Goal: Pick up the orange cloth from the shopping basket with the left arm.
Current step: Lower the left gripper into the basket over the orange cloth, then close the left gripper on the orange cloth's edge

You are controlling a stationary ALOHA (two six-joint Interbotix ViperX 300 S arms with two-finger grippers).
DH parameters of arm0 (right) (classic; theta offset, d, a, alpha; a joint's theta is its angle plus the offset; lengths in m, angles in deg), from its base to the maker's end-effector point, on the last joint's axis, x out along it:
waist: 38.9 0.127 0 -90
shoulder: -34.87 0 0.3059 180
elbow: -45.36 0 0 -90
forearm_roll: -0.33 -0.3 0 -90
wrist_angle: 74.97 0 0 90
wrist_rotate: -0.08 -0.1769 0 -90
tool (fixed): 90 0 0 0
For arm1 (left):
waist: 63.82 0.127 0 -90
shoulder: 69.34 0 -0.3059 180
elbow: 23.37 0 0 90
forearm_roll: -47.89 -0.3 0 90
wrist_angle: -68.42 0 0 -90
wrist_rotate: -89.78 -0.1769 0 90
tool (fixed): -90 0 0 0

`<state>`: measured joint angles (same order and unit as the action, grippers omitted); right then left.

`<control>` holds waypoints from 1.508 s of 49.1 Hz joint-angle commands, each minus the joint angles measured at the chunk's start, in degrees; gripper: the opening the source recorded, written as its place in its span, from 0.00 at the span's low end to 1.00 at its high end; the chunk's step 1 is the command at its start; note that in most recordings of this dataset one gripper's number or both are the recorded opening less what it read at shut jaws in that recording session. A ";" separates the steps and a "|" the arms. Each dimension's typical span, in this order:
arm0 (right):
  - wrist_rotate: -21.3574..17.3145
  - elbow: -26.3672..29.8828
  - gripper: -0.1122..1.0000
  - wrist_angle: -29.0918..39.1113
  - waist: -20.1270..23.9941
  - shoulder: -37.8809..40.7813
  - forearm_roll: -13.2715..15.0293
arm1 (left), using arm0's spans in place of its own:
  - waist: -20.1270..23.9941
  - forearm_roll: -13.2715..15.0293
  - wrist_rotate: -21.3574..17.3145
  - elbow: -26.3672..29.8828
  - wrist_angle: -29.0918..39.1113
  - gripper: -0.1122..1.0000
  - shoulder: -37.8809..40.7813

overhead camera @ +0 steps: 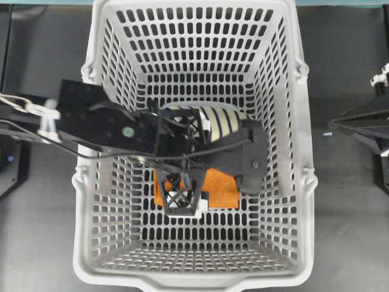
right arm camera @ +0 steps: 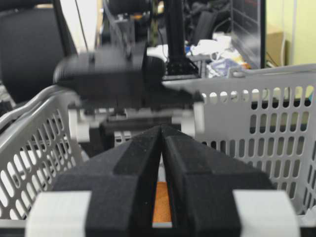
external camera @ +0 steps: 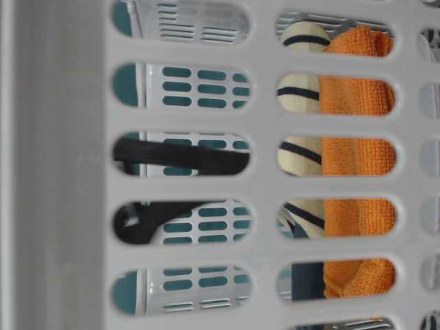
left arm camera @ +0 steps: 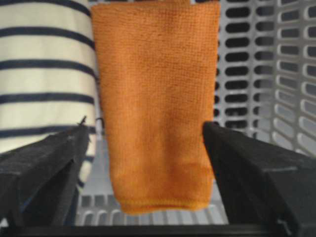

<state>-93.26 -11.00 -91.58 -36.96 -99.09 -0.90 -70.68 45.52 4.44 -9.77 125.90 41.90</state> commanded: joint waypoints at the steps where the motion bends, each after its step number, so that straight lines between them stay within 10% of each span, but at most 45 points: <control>1: -0.09 0.62 0.10 -0.53 0.09 0.26 -0.18 | -0.44 -0.18 0.00 -0.26 -0.88 0.92 0.70; 40: -0.18 -0.18 0.10 0.00 0.09 0.18 -0.26 | -0.70 -0.18 0.35 -11.43 -14.77 0.88 2.02; 56: -0.18 -0.18 0.10 0.00 0.09 0.18 -0.26 | -0.53 -0.18 -0.26 -8.88 -13.89 0.25 -1.41; 74: -0.18 -0.18 0.10 0.00 0.09 0.00 -0.26 | -0.79 -0.18 -4.22 1.76 -1.49 0.23 -4.31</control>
<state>-93.35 -11.61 -91.32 -36.88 -99.27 -0.90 -71.12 45.52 0.39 -13.02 120.54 39.79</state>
